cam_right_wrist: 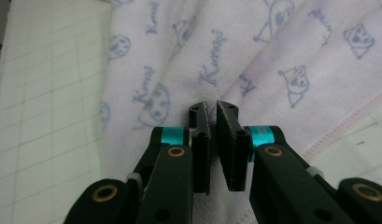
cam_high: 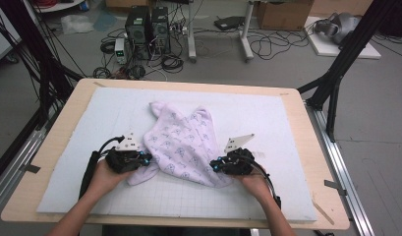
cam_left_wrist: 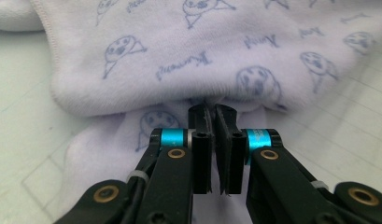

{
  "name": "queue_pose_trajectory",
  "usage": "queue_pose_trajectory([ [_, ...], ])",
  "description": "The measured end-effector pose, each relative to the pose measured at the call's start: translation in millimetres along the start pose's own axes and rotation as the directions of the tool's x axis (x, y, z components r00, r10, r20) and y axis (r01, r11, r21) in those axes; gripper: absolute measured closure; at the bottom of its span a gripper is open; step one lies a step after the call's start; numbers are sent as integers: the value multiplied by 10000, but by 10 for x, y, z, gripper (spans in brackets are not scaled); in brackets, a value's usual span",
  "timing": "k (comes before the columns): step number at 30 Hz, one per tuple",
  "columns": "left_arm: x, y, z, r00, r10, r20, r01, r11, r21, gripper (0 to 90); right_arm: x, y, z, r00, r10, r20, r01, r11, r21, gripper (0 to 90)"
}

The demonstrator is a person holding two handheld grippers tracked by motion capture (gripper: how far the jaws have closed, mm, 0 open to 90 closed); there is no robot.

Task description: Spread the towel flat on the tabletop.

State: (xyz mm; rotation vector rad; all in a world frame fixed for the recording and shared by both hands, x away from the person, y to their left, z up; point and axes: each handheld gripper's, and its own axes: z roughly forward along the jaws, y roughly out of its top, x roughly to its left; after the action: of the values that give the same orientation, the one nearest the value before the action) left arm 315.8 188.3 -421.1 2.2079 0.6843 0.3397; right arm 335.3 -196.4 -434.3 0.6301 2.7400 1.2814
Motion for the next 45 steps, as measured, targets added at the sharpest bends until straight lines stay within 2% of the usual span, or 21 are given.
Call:
queue_pose_trajectory([
  [1,-16,-29,-41,10000,-64,9,64,10000,-58,852,18,6,-25,10000,-21,-15,21,10000,-45,847],
  [4,-115,-128,-192,9999,75,67,-74,9998,-173,854,86,18,-88,9999,-128,-30,127,9996,-232,847],
  [8,-205,-182,-272,9998,142,140,-139,9998,-170,854,188,7,-152,9993,-369,-93,367,9992,-181,848],
  [13,-327,-272,-385,9984,275,489,-268,9995,-150,845,294,-105,-226,9989,-379,-262,374,9991,-197,841],
  [14,-325,-265,-394,9981,314,537,-305,9994,-170,824,295,-115,-249,9991,-327,-275,321,9992,-238,810],
  [17,-290,-196,-408,9983,167,551,-146,9992,-376,678,232,-91,-322,9999,-87,-108,82,9989,-470,713],
  [22,-133,58,-353,10000,-10,74,16,9970,-770,519,56,54,-348,9991,54,423,-24,9975,-705,631],
  [26,32,225,-178,9997,-245,19,246,9966,-791,509,-91,100,-238,9971,302,693,-252,9970,-730,529],
  [28,94,268,-51,9991,-413,44,415,9971,-636,508,-147,85,-155,9959,450,780,-410,9978,-518,508],
  [29,94,268,-51,9991,-413,44,415,9971,-636,507,-147,85,-155,9959,450,780,-410,9978,-518,508],
  [30,144,266,83,9983,-564,171,568,9981,-236,505,-176,64,-76,9949,570,832,-557,9983,-176,496],
  [31,144,266,83,9983,-564,171,568,9981,-236,505,-187,54,-42,9947,566,861,-567,9984,-7,502],
  [32,178,233,204,9974,-652,297,638,9970,439,511,-191,45,-11,9947,579,849,-589,9982,104,512],
  [34,193,203,270,9961,-719,515,679,9949,744,578,-190,29,50,9945,519,907,-555,9977,386,554],
  [36,187,197,273,9966,-662,500,627,9957,685,692,-177,10,102,9947,349,962,-399,9979,506,622],
  [37,159,203,246,9977,-444,513,408,9968,688,737,-161,0,101,9932,271,1128,-322,9985,437,674],
  [39,142,209,223,9981,-386,489,353,9971,679,792,-170,-4,92,9951,342,925,-383,9983,429,828],
  [41,114,210,158,9980,-374,508,345,9978,570,804,-178,-8,85,9965,451,699,-484,9978,463,873],
  [44,59,137,-29,9971,-495,576,486,9987,163,811,-145,-6,53,9969,301,727,-344,9977,585,879],
  [45,59,137,-29,9971,-495,576,486,9987,163,812,-145,-6,53,9969,301,727,-344,9977,585,879],
])
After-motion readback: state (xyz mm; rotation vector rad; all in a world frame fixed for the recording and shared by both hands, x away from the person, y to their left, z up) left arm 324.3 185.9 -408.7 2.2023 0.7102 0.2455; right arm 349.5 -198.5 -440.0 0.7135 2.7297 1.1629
